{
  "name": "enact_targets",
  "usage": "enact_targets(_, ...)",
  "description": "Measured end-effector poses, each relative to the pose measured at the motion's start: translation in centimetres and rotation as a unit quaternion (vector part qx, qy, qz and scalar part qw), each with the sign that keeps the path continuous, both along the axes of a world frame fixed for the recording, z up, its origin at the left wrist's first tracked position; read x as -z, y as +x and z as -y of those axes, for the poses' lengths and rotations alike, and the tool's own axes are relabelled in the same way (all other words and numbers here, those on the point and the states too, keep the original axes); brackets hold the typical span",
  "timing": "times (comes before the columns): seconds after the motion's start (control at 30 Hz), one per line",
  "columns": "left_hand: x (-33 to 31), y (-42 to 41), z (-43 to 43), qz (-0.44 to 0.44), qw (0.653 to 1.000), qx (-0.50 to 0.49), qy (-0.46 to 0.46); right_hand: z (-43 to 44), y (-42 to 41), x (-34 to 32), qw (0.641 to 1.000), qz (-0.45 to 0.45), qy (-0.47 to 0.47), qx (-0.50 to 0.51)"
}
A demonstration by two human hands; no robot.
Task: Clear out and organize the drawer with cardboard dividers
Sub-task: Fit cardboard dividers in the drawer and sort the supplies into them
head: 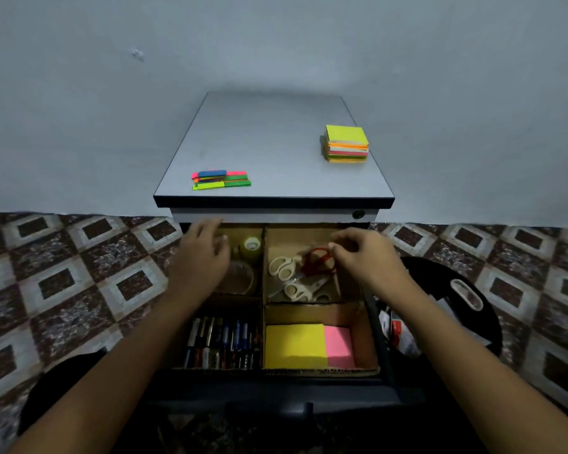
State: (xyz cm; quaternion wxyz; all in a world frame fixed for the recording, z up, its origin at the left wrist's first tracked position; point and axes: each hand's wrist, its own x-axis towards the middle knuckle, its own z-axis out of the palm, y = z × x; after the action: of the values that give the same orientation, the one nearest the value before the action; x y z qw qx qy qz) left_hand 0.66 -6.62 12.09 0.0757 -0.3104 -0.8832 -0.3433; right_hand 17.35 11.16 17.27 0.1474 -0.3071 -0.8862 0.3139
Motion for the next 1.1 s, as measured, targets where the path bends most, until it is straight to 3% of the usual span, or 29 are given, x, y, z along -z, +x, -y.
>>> enact_targets(0.13, -3.6, -0.8, -4.6, -0.093, 0.994, 0.062, 0.019, -3.1, -2.8, -2.6, 1.0, -0.026, 0.012, 0.01)
enact_targets(0.2, -5.6, -1.4, -6.9, -0.087, 0.994, 0.072, 0.0, -5.0, -4.1, -3.3, 0.999, -0.047, 0.004, 0.023)
enact_targets(0.33, -8.8, -2.9, -12.0, -0.01, 0.996, 0.091, -0.009, -9.1, -6.7, -4.8, 0.997, -0.061, -0.002, 0.055)
enact_targets(0.43, -10.1, -4.3, -15.4, 0.097, 0.991, 0.094, 0.005, -12.0, -8.5, -5.6, 0.994, -0.058, -0.014, 0.095)
enact_targets(0.6, -11.2, -6.3, -20.3, 0.28, 0.955, 0.084, 0.051, -16.3, -11.2, -6.3, 0.989, -0.037, -0.013, 0.145)
enact_targets(0.73, -11.7, -6.8, -23.2, 0.382, 0.918, 0.076, 0.073, -18.5, -13.0, -6.3, 0.982, -0.053, -0.095, 0.154)
enact_targets(0.83, -11.6, -6.9, -25.1, 0.413, 0.905, 0.064, 0.085, -19.6, -14.2, -5.9, 0.977, -0.044, -0.149, 0.147)
enact_targets(1.1, -10.6, -6.8, -27.8, 0.435, 0.897, 0.022, 0.081, -20.4, -16.3, -5.6, 0.986, 0.027, -0.098, 0.132)
